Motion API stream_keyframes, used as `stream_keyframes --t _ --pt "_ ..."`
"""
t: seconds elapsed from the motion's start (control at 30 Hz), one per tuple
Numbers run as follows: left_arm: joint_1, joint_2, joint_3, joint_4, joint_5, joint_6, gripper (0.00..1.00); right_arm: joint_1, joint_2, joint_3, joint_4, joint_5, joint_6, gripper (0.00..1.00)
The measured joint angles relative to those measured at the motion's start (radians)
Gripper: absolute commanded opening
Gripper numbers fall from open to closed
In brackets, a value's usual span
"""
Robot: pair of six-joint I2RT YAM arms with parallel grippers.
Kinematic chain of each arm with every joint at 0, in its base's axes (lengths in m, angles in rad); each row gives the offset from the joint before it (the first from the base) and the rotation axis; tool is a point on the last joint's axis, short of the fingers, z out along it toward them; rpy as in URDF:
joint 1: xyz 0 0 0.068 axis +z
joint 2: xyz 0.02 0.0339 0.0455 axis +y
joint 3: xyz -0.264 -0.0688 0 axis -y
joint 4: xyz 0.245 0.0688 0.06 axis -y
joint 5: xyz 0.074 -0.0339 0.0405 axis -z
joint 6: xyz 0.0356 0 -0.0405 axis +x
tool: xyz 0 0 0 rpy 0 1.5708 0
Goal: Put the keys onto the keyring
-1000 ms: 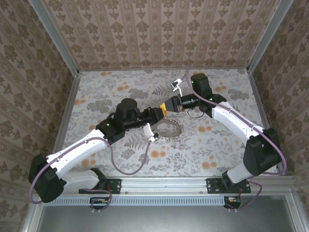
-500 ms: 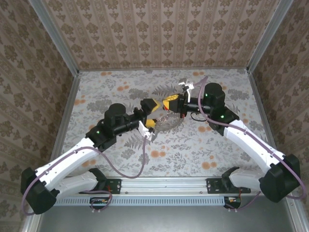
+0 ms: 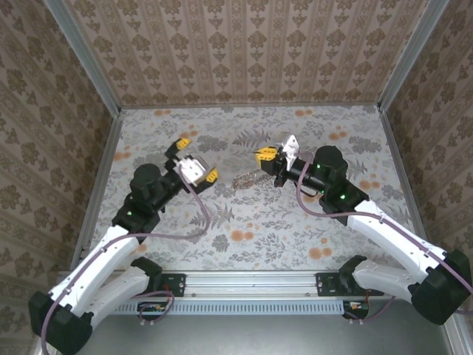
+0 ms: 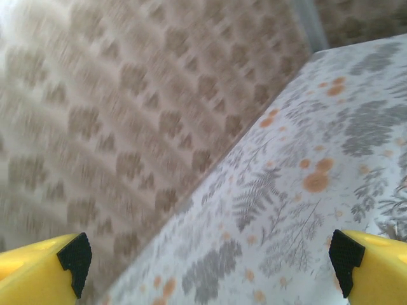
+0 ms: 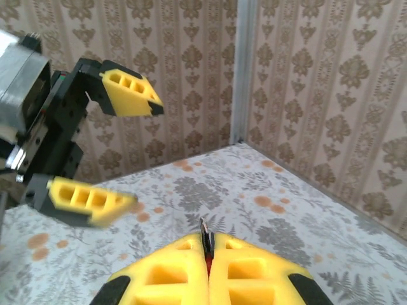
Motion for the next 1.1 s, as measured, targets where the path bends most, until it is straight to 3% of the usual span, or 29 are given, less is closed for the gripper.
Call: stream_keyframes --t 0.27,0.5,0.8,1.1 --pt "0.222 0.102 0.038 -0.214 -0.005 -0.341 1.00 0.075 0.011 -0.006 -0.056 0.179 -0.030 0.00" --pt "0.407 0.217 0.083 -0.348 0.041 -0.570 1.00 0.140 0.164 0.011 -0.052 0.259 0.051 0.00" --pt "0.447 0.224 0.090 -0.365 0.106 -0.663 1.00 0.142 0.502 0.223 0.069 0.263 0.081 0.00" --pt "0.458 0.096 0.021 -0.308 0.201 -0.649 1.00 0.122 0.590 0.292 0.158 0.172 0.094 0.00"
